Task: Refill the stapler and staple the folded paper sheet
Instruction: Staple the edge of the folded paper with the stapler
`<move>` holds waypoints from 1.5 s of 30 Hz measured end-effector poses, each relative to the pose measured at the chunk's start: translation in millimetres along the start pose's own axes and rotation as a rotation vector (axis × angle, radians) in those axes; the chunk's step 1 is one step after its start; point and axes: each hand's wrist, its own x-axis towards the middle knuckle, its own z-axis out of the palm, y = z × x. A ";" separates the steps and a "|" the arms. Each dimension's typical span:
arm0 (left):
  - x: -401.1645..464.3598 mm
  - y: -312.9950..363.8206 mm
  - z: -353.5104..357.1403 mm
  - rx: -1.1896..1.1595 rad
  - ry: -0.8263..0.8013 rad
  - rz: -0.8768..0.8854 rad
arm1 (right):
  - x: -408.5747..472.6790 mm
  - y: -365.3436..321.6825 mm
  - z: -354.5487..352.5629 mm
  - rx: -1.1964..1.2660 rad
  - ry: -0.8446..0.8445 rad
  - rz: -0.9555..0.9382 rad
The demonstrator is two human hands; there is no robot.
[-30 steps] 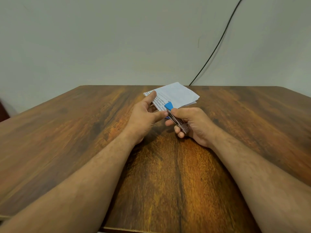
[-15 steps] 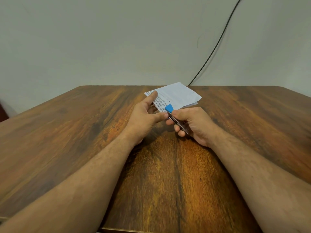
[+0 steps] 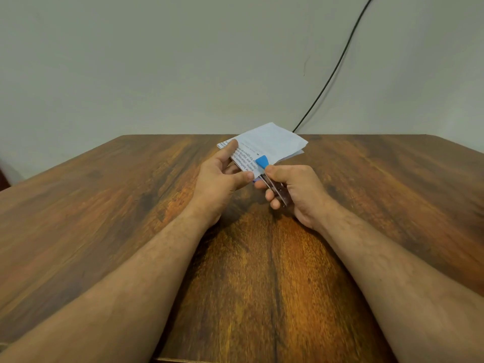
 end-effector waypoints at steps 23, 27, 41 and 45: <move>-1.7 4.1 -3.9 0.078 -0.005 -0.033 | 2.3 -0.5 -8.2 -0.041 -0.071 0.012; -0.3 2.1 -4.0 0.035 -0.043 -0.060 | 2.5 -3.1 -9.2 -0.021 -0.035 0.001; 2.6 -2.3 -3.5 -0.013 -0.068 -0.042 | 1.8 -4.5 -14.0 -0.024 -0.084 0.036; -1.7 1.2 0.4 0.106 -0.081 0.003 | 1.2 -1.3 -11.2 -0.021 -0.114 0.047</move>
